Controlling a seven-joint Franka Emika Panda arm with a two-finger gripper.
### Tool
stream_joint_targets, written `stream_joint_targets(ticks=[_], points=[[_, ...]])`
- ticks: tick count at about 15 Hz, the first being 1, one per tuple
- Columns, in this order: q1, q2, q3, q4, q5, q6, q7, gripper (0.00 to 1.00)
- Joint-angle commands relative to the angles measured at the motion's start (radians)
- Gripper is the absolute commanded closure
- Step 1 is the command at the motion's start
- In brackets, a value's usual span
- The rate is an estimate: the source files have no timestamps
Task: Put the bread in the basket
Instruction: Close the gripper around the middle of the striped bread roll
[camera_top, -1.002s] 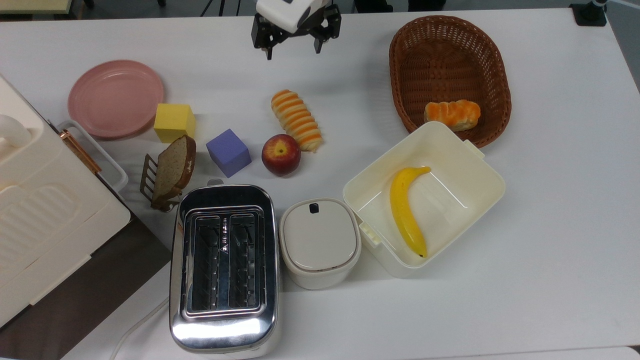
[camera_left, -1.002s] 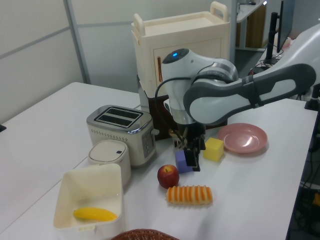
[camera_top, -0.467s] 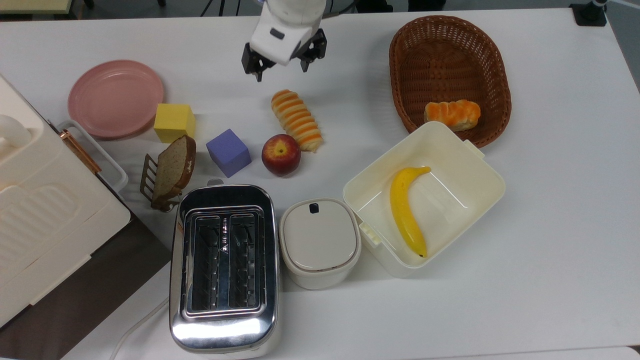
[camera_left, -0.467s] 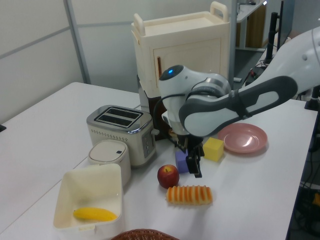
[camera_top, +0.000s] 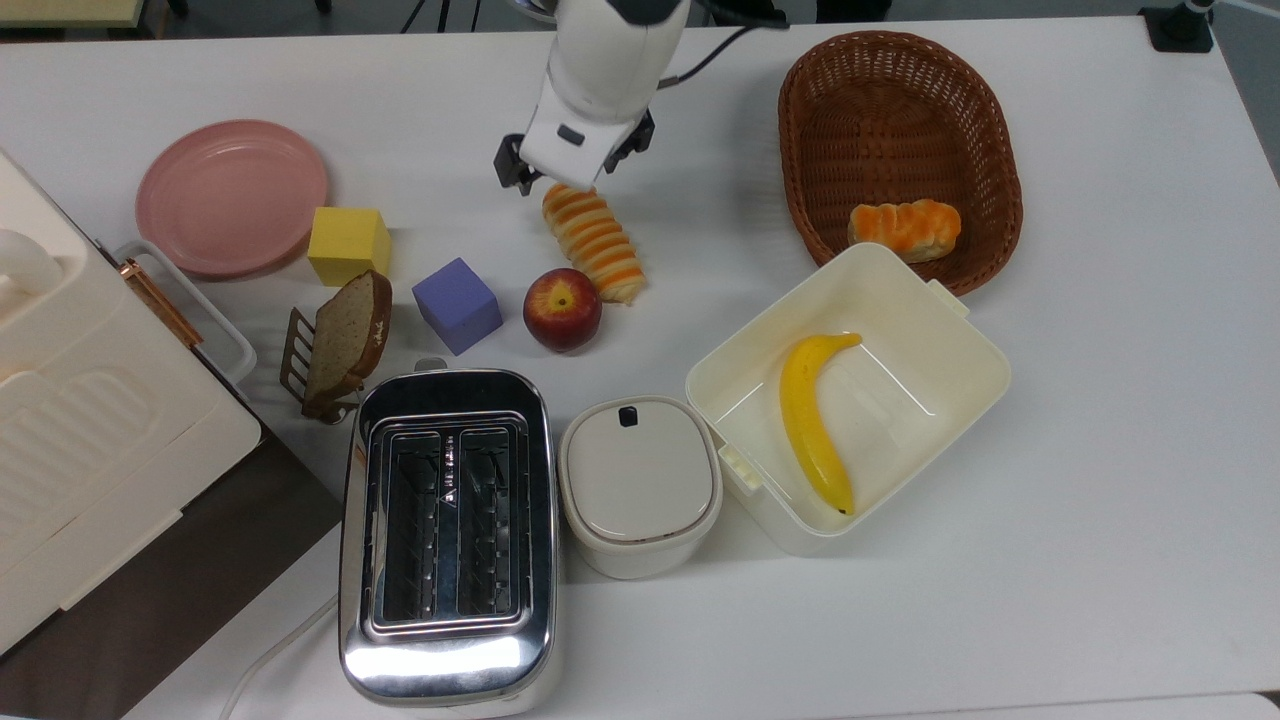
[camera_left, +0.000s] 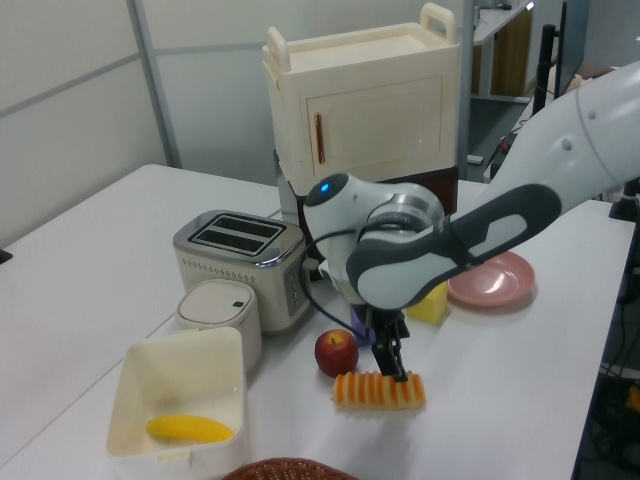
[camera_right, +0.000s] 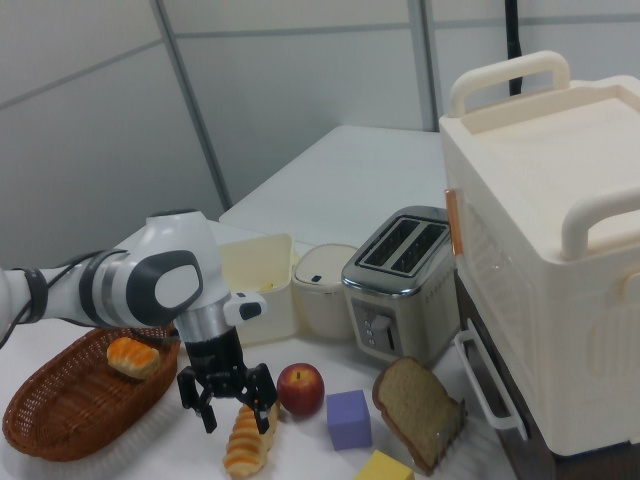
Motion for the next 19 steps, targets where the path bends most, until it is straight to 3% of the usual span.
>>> stream_joint_targets(ticks=[1,6,11,19], points=[[0.005,0.019,0.002,-0.013,-0.021,0.055,-0.012,0.0],[0.001,0.044,0.002,-0.009,-0.052,0.073,-0.01,0.0],[-0.004,0.048,0.002,-0.021,-0.041,0.25,0.12,0.0],[-0.002,0.052,0.002,-0.071,-0.047,0.256,0.116,0.0]])
